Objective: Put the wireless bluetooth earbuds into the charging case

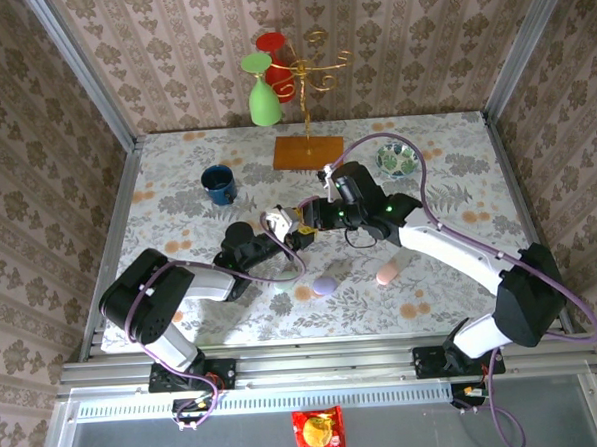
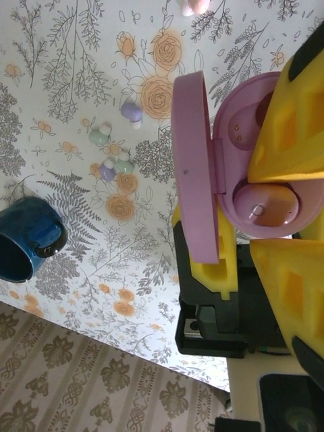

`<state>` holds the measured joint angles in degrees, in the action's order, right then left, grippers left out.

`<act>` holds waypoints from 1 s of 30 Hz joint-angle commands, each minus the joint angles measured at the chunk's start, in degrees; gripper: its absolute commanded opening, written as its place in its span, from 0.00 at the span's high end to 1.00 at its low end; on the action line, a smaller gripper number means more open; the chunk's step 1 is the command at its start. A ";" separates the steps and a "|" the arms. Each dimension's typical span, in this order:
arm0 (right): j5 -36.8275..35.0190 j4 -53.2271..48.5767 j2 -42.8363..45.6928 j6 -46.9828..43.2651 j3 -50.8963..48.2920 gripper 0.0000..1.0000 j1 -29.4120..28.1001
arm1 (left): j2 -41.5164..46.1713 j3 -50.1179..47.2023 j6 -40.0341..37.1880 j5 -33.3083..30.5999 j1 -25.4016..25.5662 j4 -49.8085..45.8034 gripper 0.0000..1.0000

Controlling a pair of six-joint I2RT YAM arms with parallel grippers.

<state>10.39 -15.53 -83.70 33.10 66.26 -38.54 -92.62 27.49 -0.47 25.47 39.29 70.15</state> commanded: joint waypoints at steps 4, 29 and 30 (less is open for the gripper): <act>-3.98 -1.22 7.25 -1.20 -2.28 0.64 -0.52 | 2.40 0.57 1.69 0.76 -0.62 3.79 0.74; 4.63 12.75 -8.73 8.60 -12.46 0.61 24.34 | 6.73 -4.90 3.23 3.93 -2.96 3.90 0.73; 4.52 11.93 -10.52 8.31 -11.16 0.61 24.39 | 6.58 -4.74 3.15 3.97 -2.90 3.85 0.73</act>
<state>11.62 -3.60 -91.33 42.22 51.03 -14.59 -87.26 22.87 1.54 28.18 36.67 71.70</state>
